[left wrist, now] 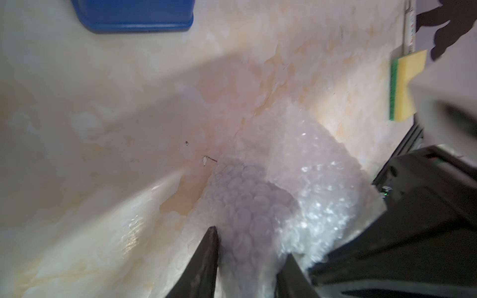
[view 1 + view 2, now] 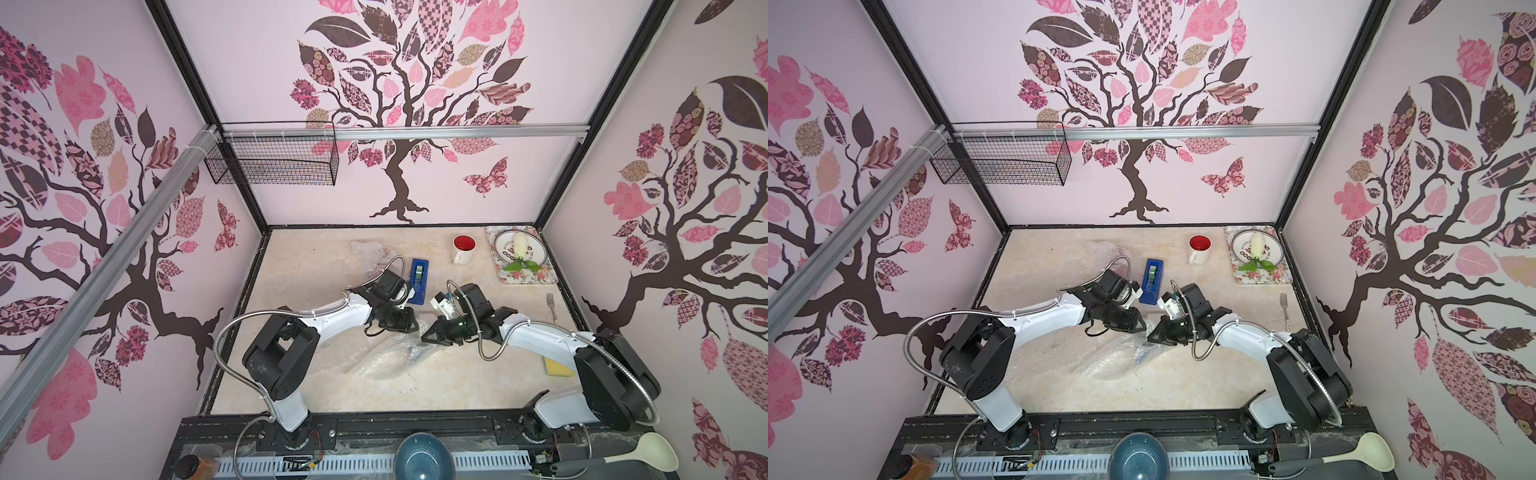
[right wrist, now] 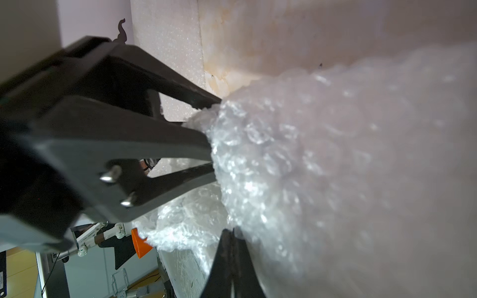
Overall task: Wrap mugs in bubble wrap
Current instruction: Wrap the mug in bubble wrap.
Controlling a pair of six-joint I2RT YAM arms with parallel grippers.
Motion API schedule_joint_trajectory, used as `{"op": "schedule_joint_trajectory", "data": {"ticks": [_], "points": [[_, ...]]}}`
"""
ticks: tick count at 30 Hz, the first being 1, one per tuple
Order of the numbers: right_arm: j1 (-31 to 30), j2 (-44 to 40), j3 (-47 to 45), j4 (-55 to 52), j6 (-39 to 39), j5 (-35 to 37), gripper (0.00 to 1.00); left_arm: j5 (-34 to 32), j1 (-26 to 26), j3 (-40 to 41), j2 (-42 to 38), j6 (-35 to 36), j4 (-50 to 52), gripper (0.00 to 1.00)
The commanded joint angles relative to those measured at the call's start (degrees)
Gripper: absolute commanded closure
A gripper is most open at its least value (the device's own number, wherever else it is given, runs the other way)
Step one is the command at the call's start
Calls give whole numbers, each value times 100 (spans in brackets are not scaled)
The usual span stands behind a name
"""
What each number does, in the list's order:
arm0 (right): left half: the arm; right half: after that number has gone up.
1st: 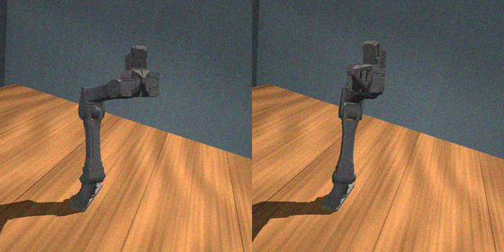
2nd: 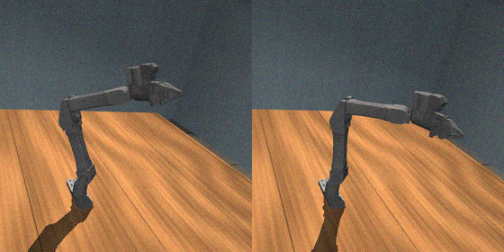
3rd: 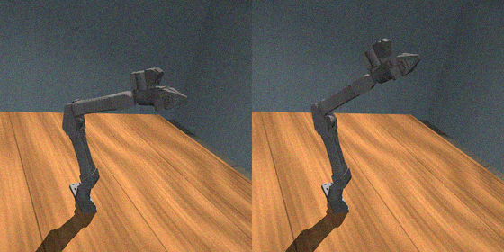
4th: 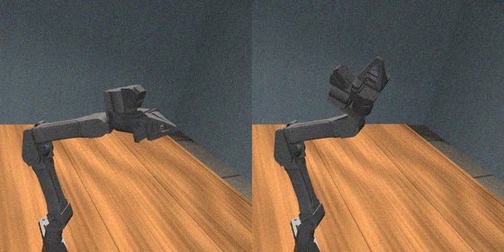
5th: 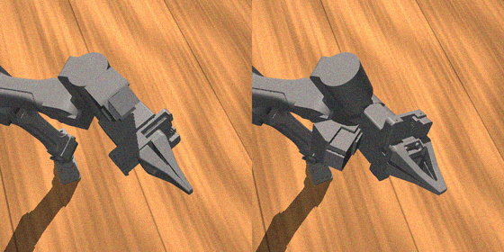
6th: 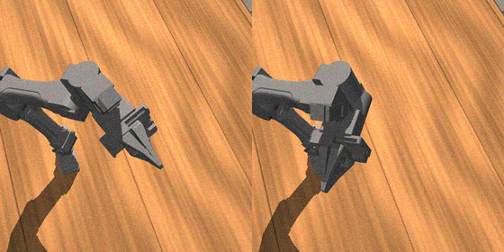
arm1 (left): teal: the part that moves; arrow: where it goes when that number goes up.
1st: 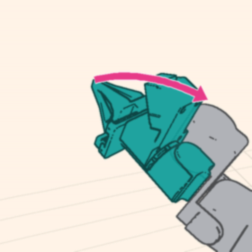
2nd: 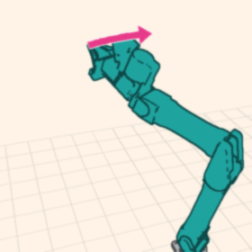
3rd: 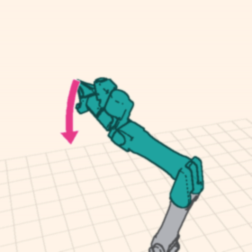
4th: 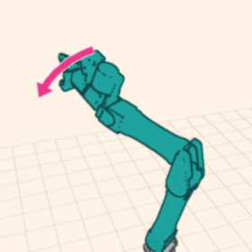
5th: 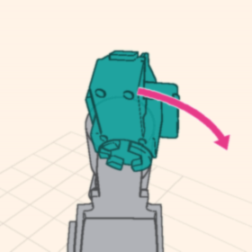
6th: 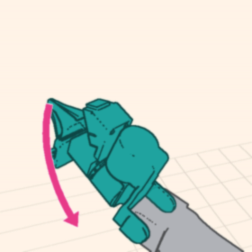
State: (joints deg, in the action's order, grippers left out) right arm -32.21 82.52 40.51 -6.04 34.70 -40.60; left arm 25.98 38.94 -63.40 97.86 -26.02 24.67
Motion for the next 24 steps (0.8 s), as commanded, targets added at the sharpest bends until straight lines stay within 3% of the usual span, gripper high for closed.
{"op": "schedule_joint_trajectory", "data": {"ticks": [1,8,24], "points": [[-52,113,120,-218,-261,19,100,252,-70,-28,-404,-389,-522,65],[-58,190,176,-121,-263,22,100,521,-17,91,-340,-564,-619,58],[-172,173,372,20,-132,34,100,-328,246,-254,276,157,609,58]]}}
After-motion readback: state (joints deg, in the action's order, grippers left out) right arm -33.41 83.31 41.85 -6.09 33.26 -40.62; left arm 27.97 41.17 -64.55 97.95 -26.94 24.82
